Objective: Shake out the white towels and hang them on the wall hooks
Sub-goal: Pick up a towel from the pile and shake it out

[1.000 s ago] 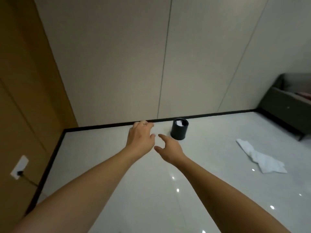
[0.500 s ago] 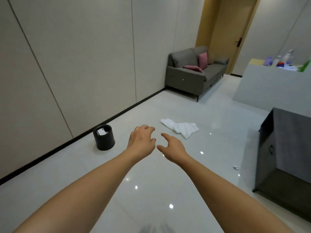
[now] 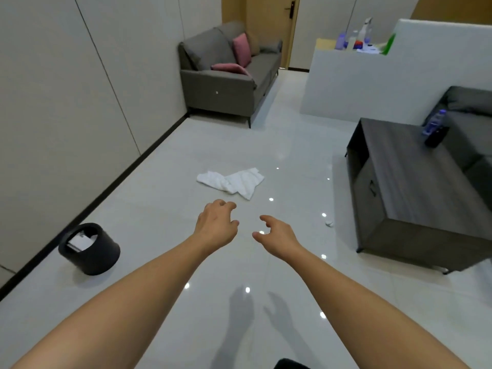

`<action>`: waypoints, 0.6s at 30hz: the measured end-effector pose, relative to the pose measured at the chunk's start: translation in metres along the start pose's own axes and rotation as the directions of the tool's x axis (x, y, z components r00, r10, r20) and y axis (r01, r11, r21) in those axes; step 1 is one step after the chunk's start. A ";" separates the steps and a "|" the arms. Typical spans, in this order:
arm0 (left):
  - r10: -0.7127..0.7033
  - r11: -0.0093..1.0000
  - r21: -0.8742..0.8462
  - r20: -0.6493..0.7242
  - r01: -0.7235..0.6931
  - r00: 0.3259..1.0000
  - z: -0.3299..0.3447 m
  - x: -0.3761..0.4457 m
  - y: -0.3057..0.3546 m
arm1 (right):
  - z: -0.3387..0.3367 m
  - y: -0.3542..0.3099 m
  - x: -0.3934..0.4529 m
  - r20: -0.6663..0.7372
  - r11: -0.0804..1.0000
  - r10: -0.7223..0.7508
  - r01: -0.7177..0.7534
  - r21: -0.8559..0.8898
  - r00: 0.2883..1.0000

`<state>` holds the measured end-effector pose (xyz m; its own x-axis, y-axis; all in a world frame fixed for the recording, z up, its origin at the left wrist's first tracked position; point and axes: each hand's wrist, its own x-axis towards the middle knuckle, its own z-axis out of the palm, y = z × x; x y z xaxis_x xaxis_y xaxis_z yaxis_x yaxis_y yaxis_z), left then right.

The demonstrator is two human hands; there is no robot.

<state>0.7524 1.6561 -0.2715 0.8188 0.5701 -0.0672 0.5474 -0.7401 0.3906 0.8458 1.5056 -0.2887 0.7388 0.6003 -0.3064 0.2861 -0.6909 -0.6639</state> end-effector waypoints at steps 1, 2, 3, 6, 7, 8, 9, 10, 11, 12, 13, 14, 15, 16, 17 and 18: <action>0.004 1.000 -0.001 0.014 -0.004 1.000 0.004 0.015 -0.001 | -0.002 0.002 0.013 -0.001 1.000 0.018 -0.018 0.006 1.000; 0.006 1.000 -0.003 0.027 -0.006 1.000 0.008 0.031 -0.001 | -0.004 0.005 0.027 -0.001 0.999 0.035 -0.035 0.013 0.999; 0.007 1.000 -0.008 0.039 -0.007 0.999 0.011 0.047 -0.002 | -0.006 0.007 0.042 0.000 0.998 0.051 -0.051 0.021 0.999; 0.015 1.000 0.001 0.055 -0.015 0.998 0.022 0.099 -0.007 | -0.012 0.011 0.098 0.007 0.996 0.073 -0.073 0.043 0.997; 0.011 1.000 0.008 0.057 -0.012 0.998 0.026 0.119 -0.009 | -0.015 0.012 0.119 0.009 0.996 0.073 -0.073 0.051 0.997; 0.003 1.000 0.015 0.061 -0.004 0.998 0.030 0.139 -0.011 | -0.016 0.013 0.142 0.012 0.996 0.072 -0.073 0.060 0.997; -0.008 1.000 0.022 0.068 0.007 0.998 0.034 0.159 -0.013 | -0.018 0.014 0.164 0.019 0.995 0.071 -0.073 0.071 0.997; -0.020 0.999 0.027 0.081 0.018 0.996 0.038 0.179 -0.015 | -0.020 0.016 0.187 0.029 0.994 0.074 -0.076 0.081 0.997; -0.034 0.999 0.027 0.097 0.031 0.995 0.042 0.199 -0.017 | -0.022 0.018 0.210 0.043 0.992 0.081 -0.084 0.089 0.996; -0.049 0.999 0.027 0.117 0.046 0.992 0.045 0.219 -0.018 | -0.025 0.020 0.233 0.061 0.991 0.093 -0.098 0.094 0.994; -0.064 0.998 0.029 0.136 0.060 0.989 0.047 0.239 -0.018 | -0.028 0.022 0.256 0.081 0.988 0.108 -0.116 0.099 0.991; -0.077 0.997 0.037 0.151 0.072 0.985 0.049 0.259 -0.020 | -0.032 0.023 0.277 0.102 0.985 0.123 -0.133 0.105 0.987; -0.089 0.996 0.046 0.163 0.083 0.983 0.050 0.279 -0.021 | -0.036 0.025 0.298 0.126 0.983 0.132 -0.146 0.111 0.983; -0.102 0.994 0.048 0.170 0.095 0.980 0.051 0.299 -0.023 | -0.040 0.026 0.319 0.146 0.981 0.140 -0.157 0.113 0.979; -0.115 0.993 0.044 0.174 0.109 0.978 0.052 0.318 -0.025 | -0.044 0.026 0.338 0.162 0.980 0.148 -0.166 0.105 0.976; -0.129 0.992 0.035 0.175 0.125 0.976 0.053 0.336 -0.027 | -0.047 0.026 0.356 0.174 0.981 0.154 -0.172 0.093 0.973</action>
<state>1.0219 1.8483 -0.3530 0.7590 0.5893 -0.2770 0.6509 -0.6755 0.3465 1.1449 1.6828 -0.3831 0.6564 0.5474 -0.5192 0.0969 -0.7436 -0.6615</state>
